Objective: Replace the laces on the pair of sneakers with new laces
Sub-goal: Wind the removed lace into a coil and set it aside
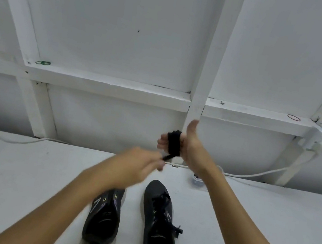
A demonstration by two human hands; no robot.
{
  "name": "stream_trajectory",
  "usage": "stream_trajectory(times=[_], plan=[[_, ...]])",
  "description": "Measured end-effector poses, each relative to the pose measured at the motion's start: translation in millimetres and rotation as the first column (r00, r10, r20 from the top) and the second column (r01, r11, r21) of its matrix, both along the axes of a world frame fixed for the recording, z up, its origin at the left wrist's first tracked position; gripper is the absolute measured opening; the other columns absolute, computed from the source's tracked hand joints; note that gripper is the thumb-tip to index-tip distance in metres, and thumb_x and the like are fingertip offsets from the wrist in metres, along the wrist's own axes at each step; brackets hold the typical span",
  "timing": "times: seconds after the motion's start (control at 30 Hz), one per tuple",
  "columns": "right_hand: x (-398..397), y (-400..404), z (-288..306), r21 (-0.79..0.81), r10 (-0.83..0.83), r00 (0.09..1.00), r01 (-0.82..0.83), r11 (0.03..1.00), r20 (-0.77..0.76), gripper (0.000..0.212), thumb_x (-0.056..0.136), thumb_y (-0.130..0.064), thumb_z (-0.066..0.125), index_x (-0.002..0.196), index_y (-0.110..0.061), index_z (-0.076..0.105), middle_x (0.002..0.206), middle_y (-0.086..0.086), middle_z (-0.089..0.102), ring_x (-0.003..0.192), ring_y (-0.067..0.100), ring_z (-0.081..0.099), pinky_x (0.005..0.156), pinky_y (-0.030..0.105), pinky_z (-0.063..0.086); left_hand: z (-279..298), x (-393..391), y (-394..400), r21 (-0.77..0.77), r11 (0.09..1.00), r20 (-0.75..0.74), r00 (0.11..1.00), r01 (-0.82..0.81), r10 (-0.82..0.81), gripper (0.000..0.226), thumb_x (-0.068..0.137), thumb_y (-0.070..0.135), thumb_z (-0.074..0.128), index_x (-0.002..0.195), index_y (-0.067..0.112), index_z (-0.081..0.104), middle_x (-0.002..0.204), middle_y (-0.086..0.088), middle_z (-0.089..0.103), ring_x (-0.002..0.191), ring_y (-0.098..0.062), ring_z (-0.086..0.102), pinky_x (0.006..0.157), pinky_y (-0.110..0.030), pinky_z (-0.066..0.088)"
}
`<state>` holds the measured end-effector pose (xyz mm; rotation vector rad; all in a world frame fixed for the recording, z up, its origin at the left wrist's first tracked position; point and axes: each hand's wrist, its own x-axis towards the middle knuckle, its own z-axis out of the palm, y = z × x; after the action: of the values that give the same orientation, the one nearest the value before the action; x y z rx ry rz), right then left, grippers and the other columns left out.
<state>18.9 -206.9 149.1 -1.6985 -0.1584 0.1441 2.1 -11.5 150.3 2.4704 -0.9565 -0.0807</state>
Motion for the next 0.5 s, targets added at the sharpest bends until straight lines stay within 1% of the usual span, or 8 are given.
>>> stream_trajectory(times=[0.07,0.13,0.2,0.27,0.33,0.4,0.43,0.5], plan=[[-9,6,-15,-0.128,0.098,0.994,-0.102,0.986,-0.038,0.132,0.053,-0.107,0.019,0.115,-0.001,0.071,0.109,0.018,0.075,0.107,0.029,0.071,0.102,0.042,0.053,18,18,9,-0.069,0.997,0.110,0.993,-0.034,0.042,0.020,0.104,0.031,0.048,0.100,0.025,0.067,0.080,0.007,0.066,0.072,-0.010,0.057,0.071,-0.032,0.045],[-23,18,-17,-0.078,0.194,0.976,-0.201,0.976,-0.094,0.131,0.058,-0.102,0.012,0.109,0.003,0.070,0.105,0.022,0.075,0.102,0.031,0.072,0.093,0.037,0.056,30,35,14,-0.146,0.989,0.104,0.994,-0.020,0.035,0.018,0.103,0.028,0.052,0.091,0.028,0.065,0.072,0.013,0.063,0.065,-0.006,0.053,0.064,-0.024,0.041],[-33,27,-5,0.093,0.259,0.960,-0.249,0.964,-0.109,0.123,0.066,-0.094,0.004,0.100,0.004,0.071,0.099,0.024,0.074,0.093,0.033,0.073,0.083,0.034,0.058,24,46,13,-0.295,0.955,-0.020,1.000,-0.001,-0.005,0.021,0.102,0.027,0.055,0.085,0.032,0.066,0.071,0.017,0.063,0.064,-0.001,0.052,0.065,-0.016,0.041],[-37,27,12,0.321,0.263,0.960,-0.220,0.921,-0.098,0.122,0.071,-0.090,0.000,0.090,0.003,0.076,0.092,0.024,0.074,0.084,0.033,0.073,0.074,0.033,0.059,7,49,8,-0.508,0.856,-0.213,0.977,-0.094,-0.019,0.023,0.101,0.032,0.056,0.082,0.030,0.067,0.074,0.009,0.061,0.070,-0.009,0.052,0.069,-0.024,0.043],[-34,23,24,0.513,0.197,0.977,-0.128,0.849,-0.083,0.123,0.075,-0.091,0.002,0.090,0.005,0.078,0.097,0.027,0.073,0.087,0.035,0.074,0.074,0.034,0.062,-13,42,-1,-0.573,0.789,-0.338,0.941,-0.221,0.018,0.023,0.101,0.035,0.055,0.084,0.024,0.065,0.069,0.008,0.057,0.066,-0.012,0.048,0.065,-0.030,0.039],[-28,20,27,0.616,0.140,0.988,-0.070,0.785,-0.066,0.124,0.078,-0.091,0.005,0.103,0.010,0.074,0.111,0.030,0.070,0.100,0.037,0.072,0.085,0.037,0.061,-28,24,-11,-0.434,0.874,-0.314,0.946,-0.219,0.082,0.025,0.105,0.033,0.047,0.090,0.026,0.066,0.059,0.015,0.049,0.056,-0.005,0.041,0.057,-0.023,0.035],[-24,20,28,0.604,0.109,0.992,-0.051,0.796,-0.060,0.124,0.079,-0.090,0.004,0.110,0.011,0.070,0.116,0.030,0.069,0.107,0.038,0.071,0.090,0.038,0.058,-32,13,-15,-0.322,0.932,-0.263,0.961,-0.167,0.081,0.026,0.106,0.031,0.043,0.099,0.027,0.067,0.062,0.014,0.049,0.057,-0.004,0.043,0.057,-0.021,0.036],[-16,19,24,0.511,0.042,0.997,-0.005,0.859,-0.060,0.122,0.082,-0.087,0.000,0.119,0.010,0.064,0.120,0.028,0.068,0.114,0.037,0.068,0.099,0.039,0.054,-33,-9,-18,-0.045,0.998,-0.107,0.994,-0.038,0.034,0.029,0.108,0.032,0.036,0.113,0.024,0.063,0.081,0.010,0.058,0.077,-0.009,0.055,0.072,-0.026,0.047]])
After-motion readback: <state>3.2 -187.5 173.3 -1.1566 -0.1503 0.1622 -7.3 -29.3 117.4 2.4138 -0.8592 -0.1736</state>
